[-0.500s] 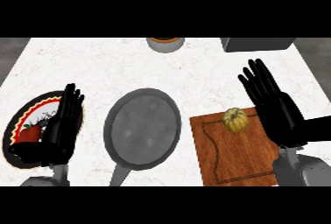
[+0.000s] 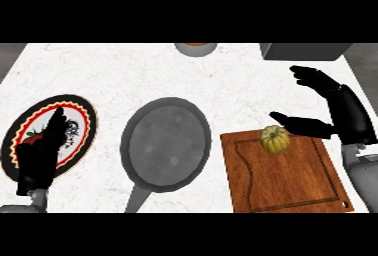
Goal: Pick the squash from the cutting board and place it in the pan
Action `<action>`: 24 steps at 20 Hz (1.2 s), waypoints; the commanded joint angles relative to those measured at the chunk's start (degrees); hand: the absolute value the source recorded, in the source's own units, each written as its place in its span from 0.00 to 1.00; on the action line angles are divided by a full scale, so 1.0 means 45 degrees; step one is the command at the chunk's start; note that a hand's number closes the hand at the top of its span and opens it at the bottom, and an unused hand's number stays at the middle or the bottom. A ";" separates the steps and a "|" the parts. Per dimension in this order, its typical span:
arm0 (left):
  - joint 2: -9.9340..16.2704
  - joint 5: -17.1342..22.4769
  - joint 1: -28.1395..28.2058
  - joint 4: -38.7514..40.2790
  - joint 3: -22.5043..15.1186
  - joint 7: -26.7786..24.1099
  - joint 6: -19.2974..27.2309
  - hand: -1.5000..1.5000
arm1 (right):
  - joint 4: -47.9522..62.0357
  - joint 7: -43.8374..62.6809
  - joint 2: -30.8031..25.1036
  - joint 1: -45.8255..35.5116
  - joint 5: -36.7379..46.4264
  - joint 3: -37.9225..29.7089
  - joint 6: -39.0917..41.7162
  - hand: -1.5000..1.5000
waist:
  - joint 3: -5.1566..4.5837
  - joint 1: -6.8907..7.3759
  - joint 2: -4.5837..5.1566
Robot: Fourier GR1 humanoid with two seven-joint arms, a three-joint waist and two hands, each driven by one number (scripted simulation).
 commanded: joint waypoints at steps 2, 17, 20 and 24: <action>0.0687 -0.0133 0.0398 0.1040 0.0194 0.0920 -0.0237 0.50 | 0.0436 0.0632 0.0162 0.0203 0.4000 -0.0407 -0.4450 1.00 | 0.0214 -0.0266 -0.0083; 0.1289 -0.0183 -0.1594 0.1860 0.0512 0.2258 -0.0992 0.50 | 0.1199 1.0719 0.1395 -0.4034 1.0476 0.4221 0.3503 0.00 | 0.0194 0.0168 -0.0175; 0.0894 -0.0421 -0.1628 0.1833 0.0169 0.2195 -0.0798 0.50 | 0.2703 1.1919 0.2331 -0.4822 1.0363 0.4773 0.5543 0.00 | 0.0199 0.0416 -0.0104; 0.1322 -0.0253 -0.1731 0.2040 0.0491 0.2151 -0.1206 0.50 | 0.4590 1.2897 0.3086 -0.5758 0.9816 0.4415 0.7581 0.00 | 0.0217 0.0478 -0.0071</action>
